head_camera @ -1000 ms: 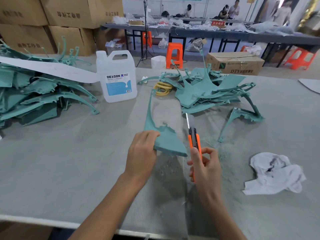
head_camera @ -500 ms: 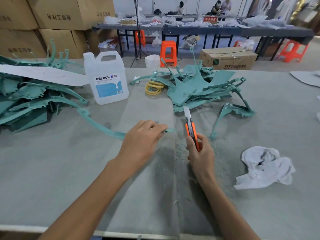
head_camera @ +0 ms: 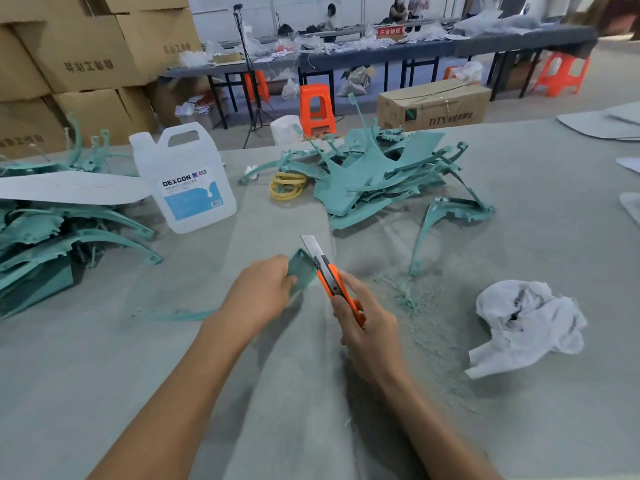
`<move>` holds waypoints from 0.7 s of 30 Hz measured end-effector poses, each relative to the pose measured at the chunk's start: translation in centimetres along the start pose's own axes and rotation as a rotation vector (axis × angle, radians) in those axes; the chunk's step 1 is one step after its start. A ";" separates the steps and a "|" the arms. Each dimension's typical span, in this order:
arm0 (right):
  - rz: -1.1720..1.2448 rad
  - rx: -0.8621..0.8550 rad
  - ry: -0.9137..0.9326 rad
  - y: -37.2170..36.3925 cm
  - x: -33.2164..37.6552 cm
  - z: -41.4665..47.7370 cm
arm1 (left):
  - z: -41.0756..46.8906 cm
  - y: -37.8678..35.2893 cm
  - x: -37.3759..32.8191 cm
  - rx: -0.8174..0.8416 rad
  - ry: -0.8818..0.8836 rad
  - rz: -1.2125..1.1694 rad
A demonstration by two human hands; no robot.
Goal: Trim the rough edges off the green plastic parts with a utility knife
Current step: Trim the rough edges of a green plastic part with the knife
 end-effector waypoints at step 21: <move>0.022 0.013 -0.054 -2.0 -0.5 3.8 | 4.4 0.5 -1.1 -0.042 0.112 -0.026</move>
Point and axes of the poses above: each hand's wrist, its own z-axis towards the middle knuckle, its own y-axis out of the back of the hand, x = y × z, the point moved 5 cm from there along z, towards the middle knuckle, and after that the axes turned 5 degrees about -y, right-handed, at the moved point
